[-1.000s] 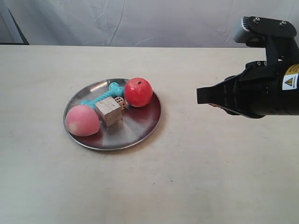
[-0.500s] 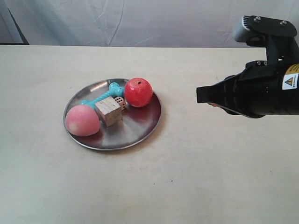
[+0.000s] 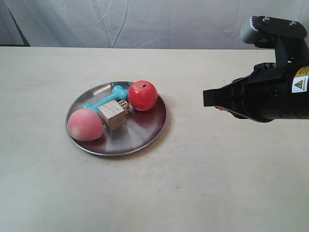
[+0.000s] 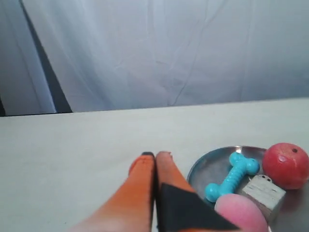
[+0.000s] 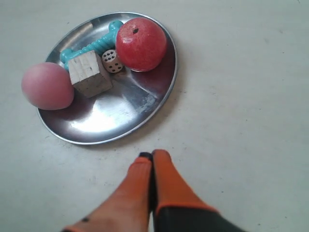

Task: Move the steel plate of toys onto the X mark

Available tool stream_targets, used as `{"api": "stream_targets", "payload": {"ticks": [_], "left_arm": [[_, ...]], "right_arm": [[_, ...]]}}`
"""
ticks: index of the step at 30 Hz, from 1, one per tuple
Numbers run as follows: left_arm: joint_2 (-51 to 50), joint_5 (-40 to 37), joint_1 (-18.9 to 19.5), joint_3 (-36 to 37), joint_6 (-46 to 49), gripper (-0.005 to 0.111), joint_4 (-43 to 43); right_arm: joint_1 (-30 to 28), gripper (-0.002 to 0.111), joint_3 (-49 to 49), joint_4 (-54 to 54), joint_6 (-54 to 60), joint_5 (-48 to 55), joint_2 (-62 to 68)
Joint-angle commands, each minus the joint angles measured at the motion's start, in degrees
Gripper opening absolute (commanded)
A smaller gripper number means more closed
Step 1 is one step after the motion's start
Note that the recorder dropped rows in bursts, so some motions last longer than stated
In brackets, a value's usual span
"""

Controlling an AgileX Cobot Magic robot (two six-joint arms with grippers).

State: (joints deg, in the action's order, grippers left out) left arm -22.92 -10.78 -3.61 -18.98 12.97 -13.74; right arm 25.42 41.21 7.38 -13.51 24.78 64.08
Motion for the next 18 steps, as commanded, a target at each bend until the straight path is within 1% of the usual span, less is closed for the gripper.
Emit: {"api": "stream_targets", "payload": {"ticks": [1,4,6,12,15,18], "left_arm": [[7.11,3.45,2.6,8.67,-10.27,0.0,1.96],[9.14,3.45,3.64,12.98,-12.97,0.0,1.96],[9.86,3.45,3.61,14.79,-14.37,0.0,1.96],[11.32,3.32,3.61,18.78,-14.48,0.0,1.96],[12.8,3.32,3.61,18.98,-14.48,0.0,1.83],[14.42,0.15,3.61,18.98,-14.48,0.0,1.81]], "right_arm": [[-0.05,0.0,-0.2,-0.2,0.38,-0.54,-0.49],[-0.05,0.0,-0.2,-0.2,0.38,-0.54,-0.49],[-0.05,0.0,-0.2,-0.2,0.38,-0.54,-0.49],[-0.05,0.0,-0.2,-0.2,0.38,-0.54,-0.49],[-0.05,0.0,-0.2,-0.2,0.38,-0.54,-0.49],[-0.05,0.0,-0.2,-0.2,0.38,-0.54,-0.49]]}}
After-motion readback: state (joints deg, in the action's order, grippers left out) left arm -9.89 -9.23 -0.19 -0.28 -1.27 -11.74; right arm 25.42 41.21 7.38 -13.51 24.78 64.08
